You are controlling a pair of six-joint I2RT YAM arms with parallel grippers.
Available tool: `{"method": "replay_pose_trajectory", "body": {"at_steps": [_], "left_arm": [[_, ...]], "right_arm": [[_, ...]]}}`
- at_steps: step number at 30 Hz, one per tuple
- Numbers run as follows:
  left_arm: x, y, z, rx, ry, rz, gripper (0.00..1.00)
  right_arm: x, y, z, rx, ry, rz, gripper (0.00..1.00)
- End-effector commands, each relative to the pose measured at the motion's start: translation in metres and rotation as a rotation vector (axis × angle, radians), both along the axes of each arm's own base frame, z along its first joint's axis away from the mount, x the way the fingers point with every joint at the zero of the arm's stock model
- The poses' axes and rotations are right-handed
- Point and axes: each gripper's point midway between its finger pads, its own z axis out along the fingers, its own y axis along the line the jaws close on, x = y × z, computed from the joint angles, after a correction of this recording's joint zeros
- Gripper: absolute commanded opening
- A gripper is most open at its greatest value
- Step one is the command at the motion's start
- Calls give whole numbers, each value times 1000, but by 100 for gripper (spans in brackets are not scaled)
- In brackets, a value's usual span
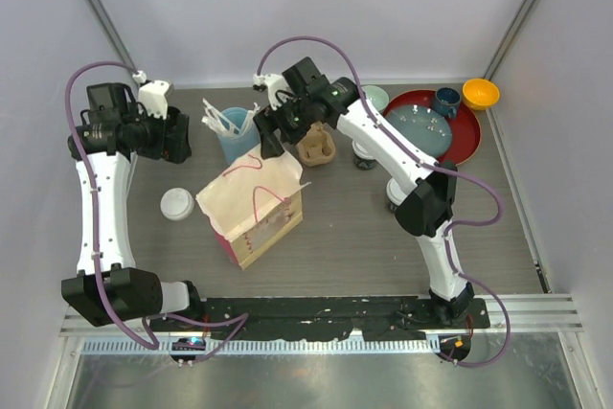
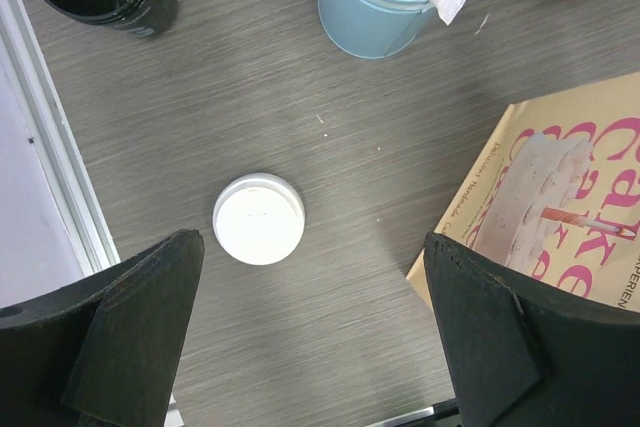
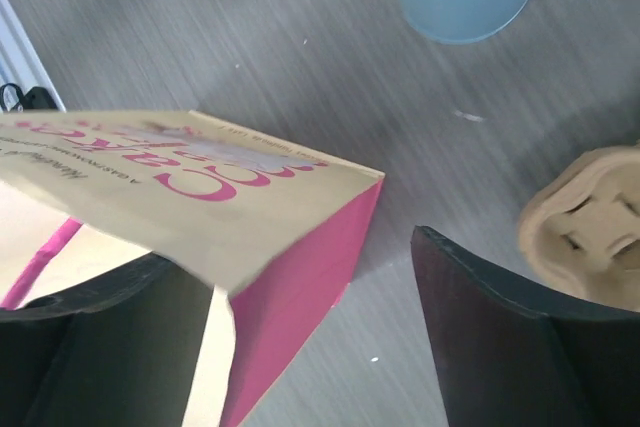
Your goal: Pack the takeout coffee
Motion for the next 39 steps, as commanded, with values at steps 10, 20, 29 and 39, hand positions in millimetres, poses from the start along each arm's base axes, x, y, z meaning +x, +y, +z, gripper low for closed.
{"method": "replay_pose_trajectory", "body": {"at_steps": [10,20,29,39], "left_arm": [[-1,3,7,8,0,4,95],[3,10,5,29,24,34,95],[4,12,3,24,42,52,95],[5,11,5,25,42,37,96]], "right_arm": [[89,-110,162,457,-321,-357,86],[163,-133,-26,70,-148,-450,39],[177,-129,-90,-106,-206,-338,47],[180,-127,-125,-190,-197,-272,27]]}}
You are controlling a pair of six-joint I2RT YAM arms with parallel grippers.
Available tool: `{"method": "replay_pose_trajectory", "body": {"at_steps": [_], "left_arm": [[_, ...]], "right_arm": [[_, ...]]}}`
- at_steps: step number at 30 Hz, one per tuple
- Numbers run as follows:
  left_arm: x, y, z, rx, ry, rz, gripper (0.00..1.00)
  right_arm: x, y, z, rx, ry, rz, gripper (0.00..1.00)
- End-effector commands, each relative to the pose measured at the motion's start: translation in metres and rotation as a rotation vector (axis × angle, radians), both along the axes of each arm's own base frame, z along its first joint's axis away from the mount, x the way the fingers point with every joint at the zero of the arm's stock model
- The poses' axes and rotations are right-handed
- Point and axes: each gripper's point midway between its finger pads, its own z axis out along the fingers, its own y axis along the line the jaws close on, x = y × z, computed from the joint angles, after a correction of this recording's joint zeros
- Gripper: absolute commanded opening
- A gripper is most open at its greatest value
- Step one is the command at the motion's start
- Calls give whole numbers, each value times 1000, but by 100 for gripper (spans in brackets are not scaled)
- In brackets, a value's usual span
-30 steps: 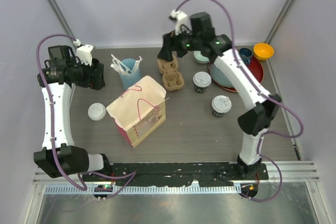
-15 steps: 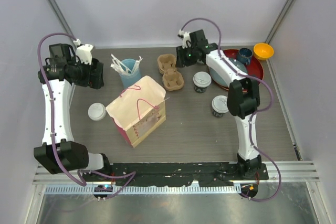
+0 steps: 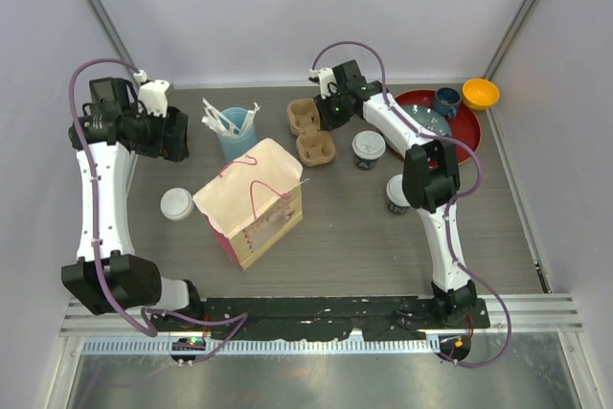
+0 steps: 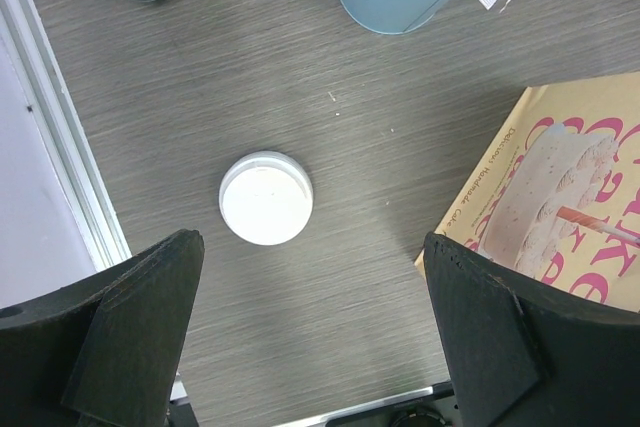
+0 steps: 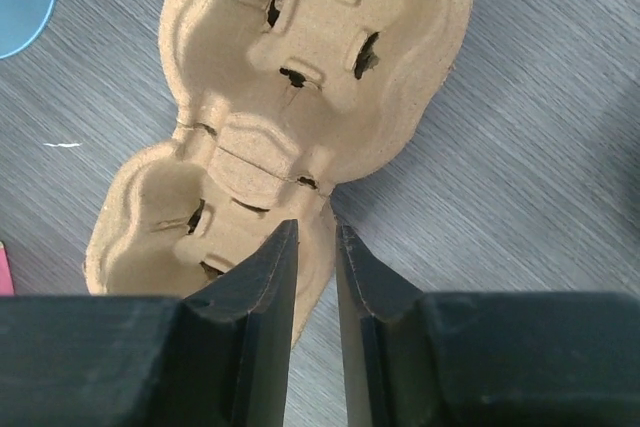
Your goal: Pack the takeout coffee
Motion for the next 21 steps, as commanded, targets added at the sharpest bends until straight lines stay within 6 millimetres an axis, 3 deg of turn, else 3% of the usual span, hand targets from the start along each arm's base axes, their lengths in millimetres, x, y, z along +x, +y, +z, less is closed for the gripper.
{"method": "replay_pose_trajectory", "body": {"at_steps": [1,4,10,13,18,21], "left_arm": [[4,2,14,2,-34,3,96],[5,1,15,-4,-34,-2,96],[4,-3,14,-18,-24,-16,96],[3,-3,14,-17,-26,-23,96],[2,-4,13,-19,-25,-33,96],[2,-6,12,-27,-20,-42,96]], "right_arm": [[7,1,0,-56,-52,49,28],[2,3,-1,-84,-57,96,33],[-1,4,-16,-112,-31,124,32],[-3,4,-21,-119,-15,124,20],[-1,1,-2,-134,-60,92,12],[0,-1,13,-144,-96,72,23]]}}
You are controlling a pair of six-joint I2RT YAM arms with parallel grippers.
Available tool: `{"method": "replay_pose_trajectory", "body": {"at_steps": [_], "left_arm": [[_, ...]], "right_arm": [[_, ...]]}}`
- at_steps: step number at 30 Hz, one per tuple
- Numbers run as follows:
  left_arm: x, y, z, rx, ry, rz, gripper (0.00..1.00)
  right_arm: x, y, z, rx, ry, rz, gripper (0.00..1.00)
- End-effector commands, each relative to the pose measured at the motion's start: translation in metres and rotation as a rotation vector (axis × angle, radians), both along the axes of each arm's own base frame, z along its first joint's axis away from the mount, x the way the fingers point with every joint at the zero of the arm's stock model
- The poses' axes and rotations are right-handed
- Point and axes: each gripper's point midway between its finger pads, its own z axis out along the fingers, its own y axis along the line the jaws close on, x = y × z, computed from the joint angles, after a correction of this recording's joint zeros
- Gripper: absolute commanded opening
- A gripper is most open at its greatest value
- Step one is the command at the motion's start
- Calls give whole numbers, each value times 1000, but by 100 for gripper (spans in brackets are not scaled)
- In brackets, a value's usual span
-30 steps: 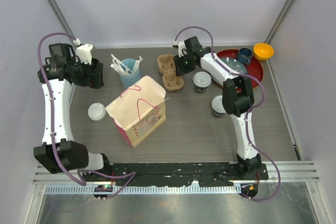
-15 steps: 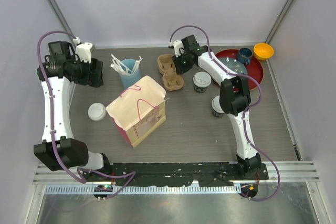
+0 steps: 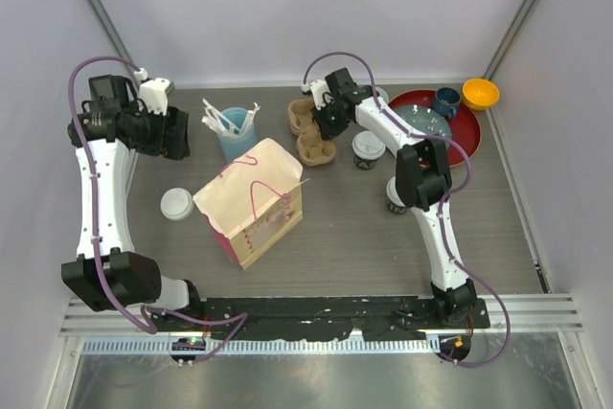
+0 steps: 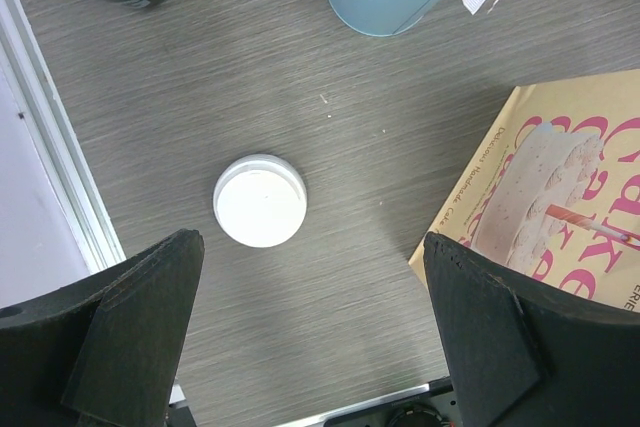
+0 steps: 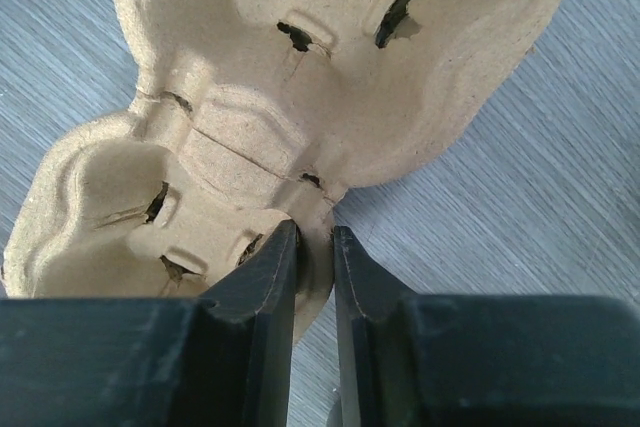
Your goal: Pack the takeout coffee
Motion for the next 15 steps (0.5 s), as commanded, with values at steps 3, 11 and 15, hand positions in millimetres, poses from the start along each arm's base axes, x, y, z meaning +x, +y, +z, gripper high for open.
{"method": "replay_pose_trajectory", "body": {"at_steps": [3,11,15], "left_arm": [[1,-4,8,-16,-21,-31,96],[-1,-6,7,-21,-17,-47,96],[-2,-8,5,-29,-13,-54,96]], "right_arm": [[9,1,64,-11,-165,-33,24],[12,-1,69,-12,-211,-81,24],[10,-3,77,-4,-229,-89,21]]}}
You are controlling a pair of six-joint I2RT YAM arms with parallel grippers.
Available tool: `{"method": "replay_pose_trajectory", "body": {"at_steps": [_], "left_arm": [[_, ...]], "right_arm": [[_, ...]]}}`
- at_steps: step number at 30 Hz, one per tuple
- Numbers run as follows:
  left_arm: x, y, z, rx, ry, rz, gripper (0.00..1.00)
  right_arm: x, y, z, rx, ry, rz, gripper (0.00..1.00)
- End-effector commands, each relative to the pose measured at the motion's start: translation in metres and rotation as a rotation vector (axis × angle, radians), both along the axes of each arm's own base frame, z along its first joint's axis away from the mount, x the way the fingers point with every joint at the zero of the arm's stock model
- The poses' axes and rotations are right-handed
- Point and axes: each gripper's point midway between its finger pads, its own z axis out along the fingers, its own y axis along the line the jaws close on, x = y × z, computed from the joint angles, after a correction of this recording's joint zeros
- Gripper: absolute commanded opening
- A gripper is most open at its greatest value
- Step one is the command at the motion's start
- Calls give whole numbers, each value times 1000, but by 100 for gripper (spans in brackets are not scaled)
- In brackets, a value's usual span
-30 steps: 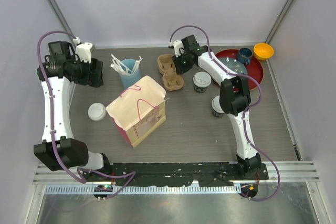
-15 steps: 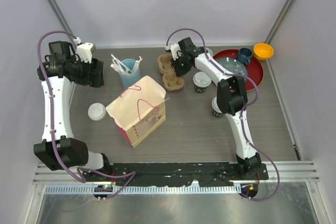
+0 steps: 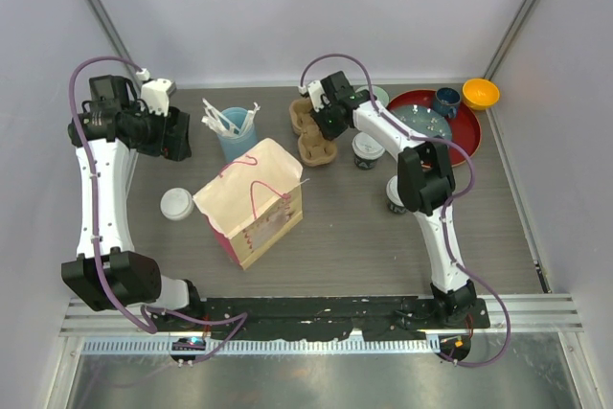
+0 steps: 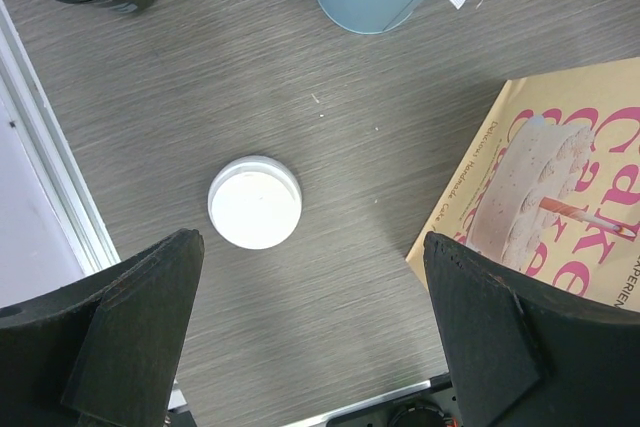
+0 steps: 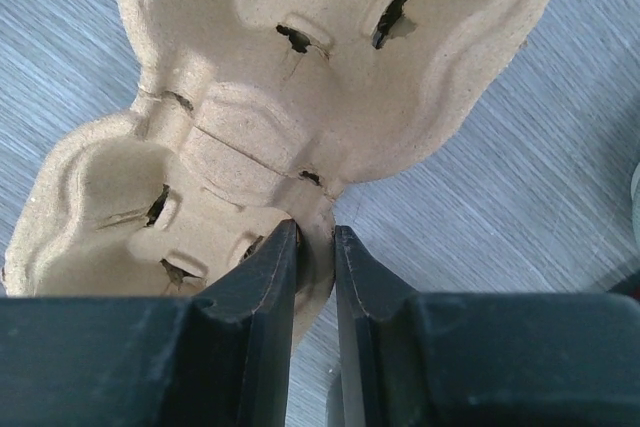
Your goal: Pack the takeout coffee
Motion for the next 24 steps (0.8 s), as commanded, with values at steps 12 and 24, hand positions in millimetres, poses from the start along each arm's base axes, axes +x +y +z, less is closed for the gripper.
{"method": "replay_pose_trajectory", "body": {"at_steps": [12,24], "left_arm": [[-3,-8,7,-33,-14,-42,96],[-4,-13,7,-49,-15,-72,96]], "right_arm": [[-28,-7,73,135,-69,45,1],[-124,-20,29,115,145,143,2]]}}
